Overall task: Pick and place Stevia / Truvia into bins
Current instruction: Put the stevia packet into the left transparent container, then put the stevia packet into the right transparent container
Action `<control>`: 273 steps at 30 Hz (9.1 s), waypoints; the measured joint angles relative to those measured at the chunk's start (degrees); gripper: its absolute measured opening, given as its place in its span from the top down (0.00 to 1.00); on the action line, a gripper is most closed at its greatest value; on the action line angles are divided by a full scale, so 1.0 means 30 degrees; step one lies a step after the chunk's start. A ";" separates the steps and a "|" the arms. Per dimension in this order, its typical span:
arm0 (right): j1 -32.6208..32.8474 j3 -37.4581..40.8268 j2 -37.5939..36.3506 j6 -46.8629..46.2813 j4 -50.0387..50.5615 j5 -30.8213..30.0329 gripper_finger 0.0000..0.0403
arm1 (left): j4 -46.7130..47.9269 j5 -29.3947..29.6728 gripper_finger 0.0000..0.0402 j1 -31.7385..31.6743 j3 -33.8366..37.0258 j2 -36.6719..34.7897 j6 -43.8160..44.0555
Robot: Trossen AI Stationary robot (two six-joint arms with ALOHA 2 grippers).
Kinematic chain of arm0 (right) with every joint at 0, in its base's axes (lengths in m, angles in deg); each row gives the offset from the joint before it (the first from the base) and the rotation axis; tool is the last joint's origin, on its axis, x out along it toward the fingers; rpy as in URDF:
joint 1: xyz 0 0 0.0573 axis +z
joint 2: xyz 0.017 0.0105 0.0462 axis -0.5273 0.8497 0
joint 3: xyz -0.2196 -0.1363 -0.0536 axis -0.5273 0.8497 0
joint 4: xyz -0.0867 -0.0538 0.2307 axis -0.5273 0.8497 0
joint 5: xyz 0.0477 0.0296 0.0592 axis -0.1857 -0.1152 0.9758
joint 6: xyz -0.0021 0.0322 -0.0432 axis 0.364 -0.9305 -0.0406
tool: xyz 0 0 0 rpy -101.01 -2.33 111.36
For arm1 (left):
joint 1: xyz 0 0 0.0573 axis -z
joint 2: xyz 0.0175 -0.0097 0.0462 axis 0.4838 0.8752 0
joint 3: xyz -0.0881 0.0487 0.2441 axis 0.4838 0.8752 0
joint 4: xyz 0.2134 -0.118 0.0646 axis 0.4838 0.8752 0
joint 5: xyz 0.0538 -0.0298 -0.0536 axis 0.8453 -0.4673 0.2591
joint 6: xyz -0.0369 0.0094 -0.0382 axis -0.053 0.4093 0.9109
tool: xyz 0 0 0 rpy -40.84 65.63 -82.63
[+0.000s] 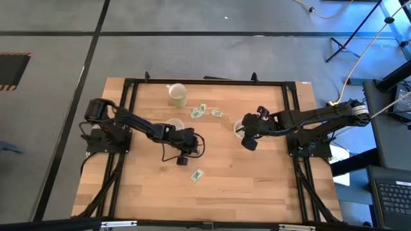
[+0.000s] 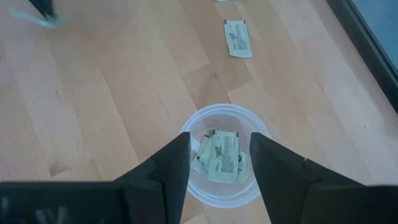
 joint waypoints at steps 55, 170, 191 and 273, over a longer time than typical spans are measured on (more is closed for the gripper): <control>0.0001 0.0000 0.0000 0.0057 0.0024 0.0000 0.58 | 0.8293 0.1977 0.79 -0.2231 0.0193 -0.8277 0.3015; 0.0007 0.0000 -0.0005 -0.0447 -0.0488 0.0000 0.58 | -0.3404 -0.0569 1.00 0.5408 0.0240 0.2633 -0.4382; 0.0007 0.0000 -0.0007 -0.0369 -0.0518 -0.0003 0.58 | 0.8743 0.6079 1.00 0.1453 0.0216 -0.8629 0.0499; -0.8877 0.0000 0.9984 1.1472 -1.2538 0.5391 0.58 | 0.4599 0.4510 0.85 -0.5407 0.7953 -2.7003 0.2014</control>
